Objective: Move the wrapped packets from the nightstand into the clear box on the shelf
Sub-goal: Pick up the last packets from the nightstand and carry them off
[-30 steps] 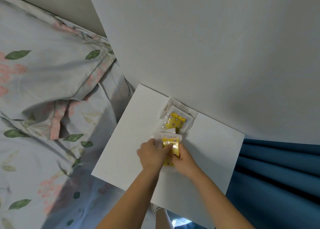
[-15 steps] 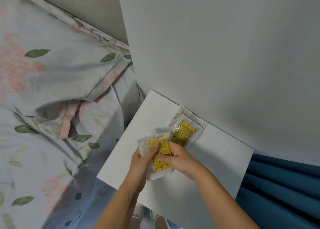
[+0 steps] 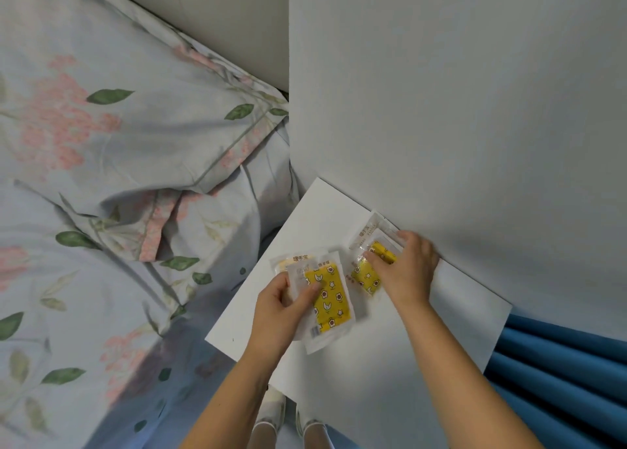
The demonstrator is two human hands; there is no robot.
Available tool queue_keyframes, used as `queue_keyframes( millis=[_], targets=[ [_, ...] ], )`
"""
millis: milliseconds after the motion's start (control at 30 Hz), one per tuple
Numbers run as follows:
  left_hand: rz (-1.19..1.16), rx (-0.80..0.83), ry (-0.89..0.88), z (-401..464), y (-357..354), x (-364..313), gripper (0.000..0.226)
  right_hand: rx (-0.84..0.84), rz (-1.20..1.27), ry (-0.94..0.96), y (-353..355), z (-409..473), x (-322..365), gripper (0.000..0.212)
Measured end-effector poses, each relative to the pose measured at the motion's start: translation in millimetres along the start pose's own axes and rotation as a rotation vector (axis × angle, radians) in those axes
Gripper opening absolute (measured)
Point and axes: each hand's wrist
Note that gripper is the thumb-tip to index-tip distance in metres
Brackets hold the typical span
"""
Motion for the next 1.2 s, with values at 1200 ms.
queue_keyframes(
  millis=[1200],
  targets=[
    [-0.158, -0.005, 0.113, -15.2, -1.1, 13.1, 0.011, 0.355, -0.611, 0.209, 3.9, 25.9, -1.5, 0.051]
  ],
)
Point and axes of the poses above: each hand's wrist, its own z-axis towards the middle knuckle, its own y-axis out of the back of the hand, x = y × z, and after that the axes turned 11 degrees about x, right-handed
